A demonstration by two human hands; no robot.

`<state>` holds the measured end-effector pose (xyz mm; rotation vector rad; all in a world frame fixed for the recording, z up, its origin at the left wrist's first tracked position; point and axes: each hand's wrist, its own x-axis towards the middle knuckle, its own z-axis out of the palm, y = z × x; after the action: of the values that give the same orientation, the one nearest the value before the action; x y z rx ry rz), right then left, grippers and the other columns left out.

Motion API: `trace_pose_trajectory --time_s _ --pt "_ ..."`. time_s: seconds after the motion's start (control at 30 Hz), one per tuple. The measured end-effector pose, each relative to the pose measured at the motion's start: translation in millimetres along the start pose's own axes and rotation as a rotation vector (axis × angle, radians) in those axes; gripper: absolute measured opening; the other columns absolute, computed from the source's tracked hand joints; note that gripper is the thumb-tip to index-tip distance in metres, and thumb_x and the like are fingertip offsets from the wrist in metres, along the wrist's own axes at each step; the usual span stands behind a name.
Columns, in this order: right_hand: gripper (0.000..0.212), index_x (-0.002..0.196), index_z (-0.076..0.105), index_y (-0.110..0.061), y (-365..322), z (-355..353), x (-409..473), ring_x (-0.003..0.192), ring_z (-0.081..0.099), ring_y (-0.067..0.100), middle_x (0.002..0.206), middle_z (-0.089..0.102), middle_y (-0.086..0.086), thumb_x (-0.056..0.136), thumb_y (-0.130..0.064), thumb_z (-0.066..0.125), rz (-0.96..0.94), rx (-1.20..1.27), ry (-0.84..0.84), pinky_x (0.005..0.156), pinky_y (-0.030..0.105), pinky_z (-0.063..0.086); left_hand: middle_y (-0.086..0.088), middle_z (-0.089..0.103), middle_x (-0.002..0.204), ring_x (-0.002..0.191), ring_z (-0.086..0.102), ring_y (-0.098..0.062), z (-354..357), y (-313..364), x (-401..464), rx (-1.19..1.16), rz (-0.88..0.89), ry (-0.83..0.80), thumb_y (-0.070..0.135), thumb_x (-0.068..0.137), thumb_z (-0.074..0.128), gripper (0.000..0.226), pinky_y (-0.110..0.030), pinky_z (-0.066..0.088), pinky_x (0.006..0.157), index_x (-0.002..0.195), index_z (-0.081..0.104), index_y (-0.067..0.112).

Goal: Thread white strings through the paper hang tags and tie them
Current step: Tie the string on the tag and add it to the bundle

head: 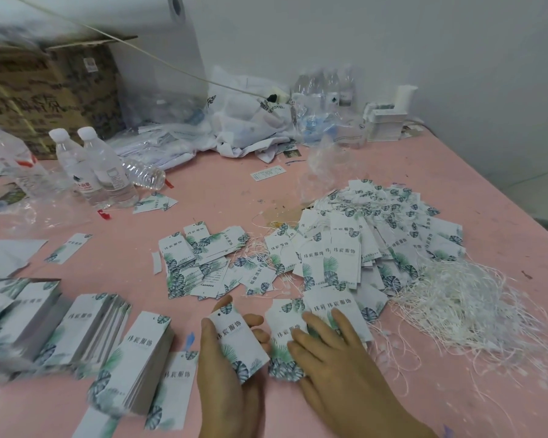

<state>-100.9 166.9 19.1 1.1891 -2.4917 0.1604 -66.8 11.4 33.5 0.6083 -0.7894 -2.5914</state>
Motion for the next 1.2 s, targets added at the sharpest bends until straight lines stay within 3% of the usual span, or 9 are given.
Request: trace_pose_trajectory --time_s 0.17,0.37,0.53,0.63,0.77,0.9,1.03,1.1,1.2 --pt "0.026 0.083 0.076 -0.028 -2 1 -1 0.103 0.067 0.012 0.093 0.072 -0.014 0.075 -0.025 0.051 -0.054 0.129 0.094 0.102 0.043 0.035 -0.014 0.064 0.075 0.054 0.056 -0.019 2 -4 0 0.009 0.005 -0.027 0.053 0.083 0.051 0.045 -0.027 0.05 0.048 0.111 0.071 0.025" --pt "0.023 0.085 0.077 -0.033 -1 -12 0 0.108 0.066 0.011 0.093 0.071 -0.02 0.063 -0.039 0.074 -0.057 0.106 -0.02 0.102 0.043 0.046 -0.015 0.063 0.076 0.056 0.055 -0.021 -2 -4 0 -0.001 -0.037 -0.053 0.05 0.094 0.047 0.04 -0.029 0.05 0.05 0.111 0.071 0.023" --pt "0.026 0.099 0.075 -0.008 1 -27 1 0.099 0.065 0.016 0.096 0.072 0.0 0.088 -0.01 0.051 0.166 0.341 0.43 0.095 0.03 0.049 -0.017 0.065 0.076 0.055 0.059 -0.022 -2 -5 -1 -0.008 0.002 -0.081 0.047 0.085 0.053 0.044 -0.03 0.051 0.05 0.112 0.072 0.018" --pt "0.031 0.116 0.068 -0.01 2 -38 -1 0.108 0.063 0.011 0.111 0.07 0.0 0.092 -0.01 0.048 0.263 0.507 0.531 0.099 0.019 0.046 -0.018 0.066 0.078 0.057 0.06 -0.024 -3 -11 0 0.002 -0.069 -0.084 0.048 0.085 0.052 0.052 -0.032 0.053 0.051 0.114 0.071 0.01" --pt "0.025 0.114 0.065 -0.008 -7 -32 -3 0.112 0.064 0.018 0.119 0.067 0.007 0.093 -0.01 0.051 0.037 0.409 0.486 0.097 0.027 0.051 -0.031 0.068 0.109 0.096 0.069 -0.04 -4 -22 -4 0.168 -0.167 -0.042 0.053 0.079 0.057 0.065 -0.047 0.056 0.079 0.115 0.069 0.001" --pt "0.039 0.096 0.078 -0.011 -15 -21 -1 0.11 0.065 0.014 0.111 0.073 0.002 0.103 -0.015 0.041 -0.05 0.311 0.404 0.091 0.035 0.054 -0.024 0.073 0.101 0.088 0.072 -0.031 -5 -21 -9 0.272 -0.134 -0.112 0.06 0.08 0.046 0.063 -0.033 0.058 0.076 0.096 0.079 0.009" --pt "0.038 0.106 0.075 -0.019 -16 -21 -1 0.123 0.057 0.014 0.123 0.068 -0.001 0.099 -0.03 0.039 -0.11 0.283 0.229 0.101 0.039 0.048 -0.028 0.068 0.113 0.105 0.067 -0.04 -10 -22 -8 0.282 -0.137 -0.095 0.051 0.078 0.061 0.061 -0.039 0.051 0.09 0.114 0.071 0.003" --pt "0.039 0.114 0.069 -0.017 -8 -25 -3 0.131 0.05 0.014 0.131 0.063 -0.001 0.1 -0.038 0.039 -0.072 0.417 0.196 0.108 0.038 0.04 -0.026 0.07 0.107 0.097 0.069 -0.042 -7 -22 -9 0.236 -0.088 -0.095 0.034 0.083 0.062 0.046 -0.046 0.053 0.085 0.119 0.068 0.006" --pt "0.035 0.122 0.061 -0.031 29 -42 -9 0.133 0.036 -0.004 0.138 0.047 -0.023 0.088 -0.028 0.056 0.318 0.62 0.181 0.107 0.019 0.031 -0.025 0.066 0.084 0.065 0.065 -0.036 0 -21 -10 0.121 -0.091 -0.146 0.023 0.085 0.055 0.04 -0.041 0.056 0.057 0.117 0.065 0.002"
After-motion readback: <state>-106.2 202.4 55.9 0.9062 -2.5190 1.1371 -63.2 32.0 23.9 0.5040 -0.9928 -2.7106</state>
